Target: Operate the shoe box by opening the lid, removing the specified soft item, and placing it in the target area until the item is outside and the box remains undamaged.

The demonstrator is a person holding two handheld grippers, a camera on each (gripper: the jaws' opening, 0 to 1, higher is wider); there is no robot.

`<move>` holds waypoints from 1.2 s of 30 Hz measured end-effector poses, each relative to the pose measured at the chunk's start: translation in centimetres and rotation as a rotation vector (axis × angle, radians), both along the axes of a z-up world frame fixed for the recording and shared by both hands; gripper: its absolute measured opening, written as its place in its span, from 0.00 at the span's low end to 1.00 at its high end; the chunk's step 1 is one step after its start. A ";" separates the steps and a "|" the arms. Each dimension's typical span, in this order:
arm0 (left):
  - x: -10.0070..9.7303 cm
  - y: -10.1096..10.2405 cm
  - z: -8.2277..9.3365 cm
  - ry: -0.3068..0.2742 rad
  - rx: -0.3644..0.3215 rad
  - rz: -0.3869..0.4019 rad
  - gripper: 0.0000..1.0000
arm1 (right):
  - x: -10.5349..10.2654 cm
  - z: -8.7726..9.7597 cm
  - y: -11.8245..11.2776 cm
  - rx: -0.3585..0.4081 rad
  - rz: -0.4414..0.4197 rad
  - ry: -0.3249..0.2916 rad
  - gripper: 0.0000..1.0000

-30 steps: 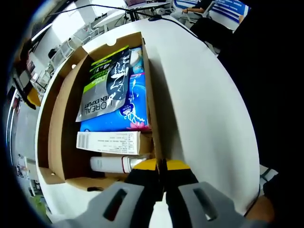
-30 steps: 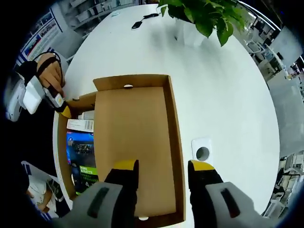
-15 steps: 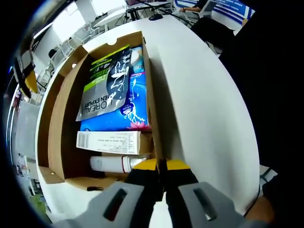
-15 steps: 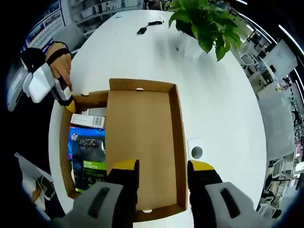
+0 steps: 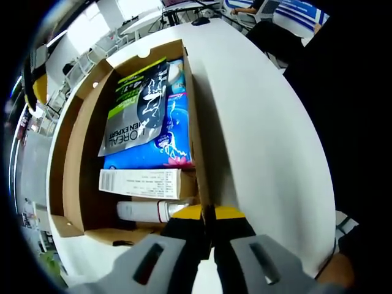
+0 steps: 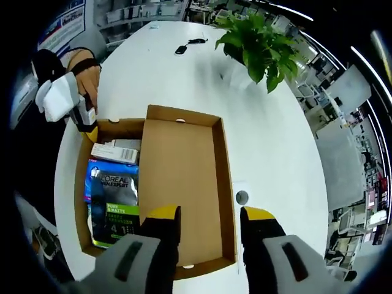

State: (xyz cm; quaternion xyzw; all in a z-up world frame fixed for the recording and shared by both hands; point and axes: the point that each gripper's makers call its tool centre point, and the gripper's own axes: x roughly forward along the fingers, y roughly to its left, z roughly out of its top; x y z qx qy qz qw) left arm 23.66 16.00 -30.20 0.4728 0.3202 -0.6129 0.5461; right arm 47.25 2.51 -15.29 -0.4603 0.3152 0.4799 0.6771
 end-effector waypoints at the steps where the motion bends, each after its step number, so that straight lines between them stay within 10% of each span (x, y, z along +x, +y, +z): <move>1: 0.0 0.0 0.0 -0.001 0.000 -0.001 0.03 | -0.2 0.3 0.1 0.012 0.002 -0.009 0.39; 36: 0.1 -0.5 0.1 -0.026 0.006 -0.026 0.04 | -8.8 3.5 0.8 0.047 0.014 -0.249 0.45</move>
